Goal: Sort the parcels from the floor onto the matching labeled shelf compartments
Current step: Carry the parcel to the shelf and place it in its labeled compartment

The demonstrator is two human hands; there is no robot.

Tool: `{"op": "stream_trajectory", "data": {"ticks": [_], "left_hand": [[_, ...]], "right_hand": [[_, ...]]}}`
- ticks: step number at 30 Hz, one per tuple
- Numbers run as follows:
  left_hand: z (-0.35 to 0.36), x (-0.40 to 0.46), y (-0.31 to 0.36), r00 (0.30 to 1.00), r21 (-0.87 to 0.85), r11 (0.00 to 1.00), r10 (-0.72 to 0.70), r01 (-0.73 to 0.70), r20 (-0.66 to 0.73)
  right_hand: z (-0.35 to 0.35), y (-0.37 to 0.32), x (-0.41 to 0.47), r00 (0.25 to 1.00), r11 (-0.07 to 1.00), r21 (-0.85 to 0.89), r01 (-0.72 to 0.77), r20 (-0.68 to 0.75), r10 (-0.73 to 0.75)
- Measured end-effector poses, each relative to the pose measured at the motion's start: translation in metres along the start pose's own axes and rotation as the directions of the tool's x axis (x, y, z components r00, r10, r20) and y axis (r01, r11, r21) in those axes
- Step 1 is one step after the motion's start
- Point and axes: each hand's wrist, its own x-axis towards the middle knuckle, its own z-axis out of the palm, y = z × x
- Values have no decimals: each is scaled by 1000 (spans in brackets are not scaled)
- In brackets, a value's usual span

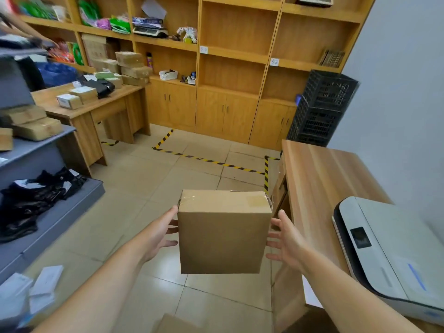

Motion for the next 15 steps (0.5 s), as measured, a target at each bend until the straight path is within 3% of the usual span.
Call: {"op": "stream_trajectory", "data": {"ticks": [7,15], "left_hand": [[-6,-23,24,997,119,990,72,-75,27],[2,-30,59,984,161,970,178,-180,28]], "right_hand": [[5,-32,-12,997,999,-43,25,79,-21],[8,-65,-15,995,997,-10,80,56,-80]]}}
